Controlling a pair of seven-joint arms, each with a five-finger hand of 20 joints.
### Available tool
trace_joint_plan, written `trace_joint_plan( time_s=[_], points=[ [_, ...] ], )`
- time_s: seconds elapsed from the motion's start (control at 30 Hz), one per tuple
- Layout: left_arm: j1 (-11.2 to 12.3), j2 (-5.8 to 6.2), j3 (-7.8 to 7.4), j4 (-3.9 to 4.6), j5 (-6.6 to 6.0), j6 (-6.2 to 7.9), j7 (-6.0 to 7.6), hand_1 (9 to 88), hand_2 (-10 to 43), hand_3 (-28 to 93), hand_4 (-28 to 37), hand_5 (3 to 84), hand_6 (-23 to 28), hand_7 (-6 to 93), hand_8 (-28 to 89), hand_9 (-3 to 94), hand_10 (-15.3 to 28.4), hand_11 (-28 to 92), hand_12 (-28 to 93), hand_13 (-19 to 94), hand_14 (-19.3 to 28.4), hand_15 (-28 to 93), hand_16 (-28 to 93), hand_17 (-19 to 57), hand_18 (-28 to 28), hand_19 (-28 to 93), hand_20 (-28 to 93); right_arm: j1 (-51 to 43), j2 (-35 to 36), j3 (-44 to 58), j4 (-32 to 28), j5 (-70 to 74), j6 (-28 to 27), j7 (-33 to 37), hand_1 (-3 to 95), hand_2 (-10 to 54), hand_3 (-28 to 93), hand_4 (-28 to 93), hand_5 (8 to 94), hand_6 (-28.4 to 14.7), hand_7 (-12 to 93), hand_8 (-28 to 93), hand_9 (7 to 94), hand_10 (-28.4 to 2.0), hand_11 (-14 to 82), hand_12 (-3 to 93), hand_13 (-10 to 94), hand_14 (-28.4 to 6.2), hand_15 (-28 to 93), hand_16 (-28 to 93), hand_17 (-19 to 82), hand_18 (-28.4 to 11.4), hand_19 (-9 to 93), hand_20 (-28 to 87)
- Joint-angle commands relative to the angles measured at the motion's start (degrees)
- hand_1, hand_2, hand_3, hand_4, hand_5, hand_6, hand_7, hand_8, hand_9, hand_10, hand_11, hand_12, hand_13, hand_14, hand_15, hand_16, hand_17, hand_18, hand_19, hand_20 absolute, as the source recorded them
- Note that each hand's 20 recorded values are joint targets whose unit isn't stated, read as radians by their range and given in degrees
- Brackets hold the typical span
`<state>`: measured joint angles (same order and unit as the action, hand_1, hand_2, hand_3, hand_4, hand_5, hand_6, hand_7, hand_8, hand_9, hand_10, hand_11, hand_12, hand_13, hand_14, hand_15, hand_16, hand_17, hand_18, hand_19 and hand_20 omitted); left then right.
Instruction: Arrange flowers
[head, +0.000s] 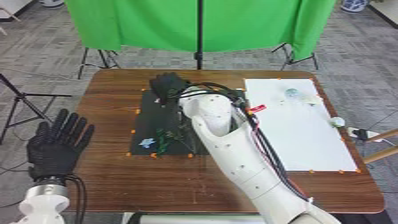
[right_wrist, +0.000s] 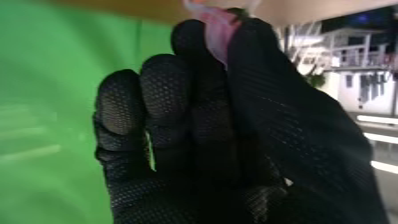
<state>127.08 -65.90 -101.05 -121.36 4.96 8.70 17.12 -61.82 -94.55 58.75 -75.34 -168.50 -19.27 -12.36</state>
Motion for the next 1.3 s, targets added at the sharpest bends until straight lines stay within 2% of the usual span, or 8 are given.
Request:
trace_joint_plan(
  time_s=[0.03, 0.2, 0.43, 0.53, 0.63, 0.83, 0.9, 1.3],
  points=[
    [-2.6, 1.02, 1.72, 1.42, 0.29, -1.86, -0.27, 30.1, 18.0, 72, -27.1, 46.2, 7.1, 14.0, -9, 40.4, 14.2, 20, 14, 32, 14.7, 45, -3, -3.4, 14.7, 34, 20, -3.4, -2.8, -1.5, 0.9, -12.9, -1.2, 0.2, 65.0, -9.5, 65, -28, 74.0, 0.8, 43, 9, 84.4, -9.6, 12.9, 47.5, 62, -9.4, 57, 51, 33, -20.7, 81, 41],
    [-3.0, 1.43, 1.53, 1.45, 0.64, -1.49, -0.11, 30.1, 18.0, 72, -27.2, 46.1, 7.1, 13.9, -9, 40.4, 14.2, 20, 14, 32, 14.7, 45, -3, -3.4, 14.7, 34, 20, -3.2, -3.3, -1.8, 1.8, -15.9, 0.1, 2.0, 65.1, -9.5, 65, -28, 73.0, 0.8, 42, 8, 83.7, -9.5, 12.1, 46.5, 62, -9.1, 56, 51, 32, -20.9, 81, 41],
    [-4.9, 1.48, 1.99, 2.55, 0.53, -0.76, -1.28, 30.1, 18.0, 72, -27.2, 46.1, 7.1, 13.9, -9, 40.3, 14.2, 20, 14, 32, 14.9, 45, -3, -3.5, 14.9, 34, 20, -2.3, -3.4, -0.6, 3.6, -13.8, 0.0, 5.1, 65.1, -9.5, 64, -28, 72.5, 0.5, 41, 8, 83.0, -9.7, 11.7, 45.7, 62, -9.4, 56, 51, 32, -21.1, 80, 41],
    [-4.2, 1.35, 1.74, 1.91, -0.11, 0.76, -1.26, 30.0, 18.0, 72, -27.2, 46.2, 7.2, 14.0, -9, 40.4, 14.3, 20, 14, 32, 14.9, 45, -3, -3.5, 15.0, 34, 20, -2.7, -3.3, 0.0, 2.8, -15.0, -4.8, 4.2, 62.8, -9.5, 65, -28, 71.1, 0.2, 40, 8, 81.0, -9.7, 11.4, 45.2, 61, -9.7, 56, 50, 31, -21.1, 80, 41],
    [-3.7, 1.17, 1.44, 1.71, -0.4, 0.73, -1.2, 30.0, 18.1, 72, -27.2, 46.4, 7.3, 14.1, -9, 40.6, 14.4, 20, 14, 32, 14.9, 45, -3, -3.6, 15.1, 34, 20, -2.9, -2.7, -0.4, 2.6, -14.4, -6.8, 5.8, 60.3, -9.5, 66, -28, 68.7, -0.5, 37, 5, 78.2, -10.1, 9.4, 41.5, 60, -10.4, 57, 48, 31, -21.3, 80, 41],
    [-3.3, 1.26, 1.19, 1.5, -0.73, 0.94, -0.92, 29.9, 18.3, 72, -27.3, 46.7, 7.4, 14.3, -9, 40.7, 14.5, 20, 14, 32, 15.0, 46, -3, -3.7, 15.0, 35, 20, -3.0, -1.9, -1.5, 1.7, -12.1, -8.0, 8.0, 52.3, -9.5, 75, -28, 64.2, -0.4, 27, -5, 67.2, -13.5, 20.9, 20.7, 58, -12.2, 59, 42, 30, -21.7, 80, 40],
    [-3.2, 1.24, 1.38, 1.37, -0.96, 1.26, -0.87, 29.8, 18.4, 72, -27.3, 46.7, 7.4, 14.3, -9, 40.8, 14.5, 20, 14, 32, 14.9, 46, -3, -3.6, 15.0, 35, 20, -2.9, -1.9, -1.6, 1.7, -11.2, -7.7, 8.9, 52.5, -9.5, 75, -28, 62.5, -0.2, 26, -14, 65.7, -13.6, 20.5, 19.9, 57, -12.1, 59, 42, 29, -21.8, 80, 40],
    [-2.7, 1.16, 1.62, 0.92, -1.94, 2.5, -0.41, 29.7, 18.2, 72, -27.3, 46.2, 7.4, 14.7, -9, 40.3, 14.2, 21, 14, 32, 14.8, 46, -3, -3.5, 14.8, 35, 20, -1.7, -0.7, -2.5, 0.5, -0.2, -6.5, 16.4, 47.6, -9.5, 80, -28, 55.7, -2.2, 21, -13, 59.7, -15.3, 17.8, 17.7, 56, -13.9, 61, 34, 29, -22.1, 80, 38]
  ],
)
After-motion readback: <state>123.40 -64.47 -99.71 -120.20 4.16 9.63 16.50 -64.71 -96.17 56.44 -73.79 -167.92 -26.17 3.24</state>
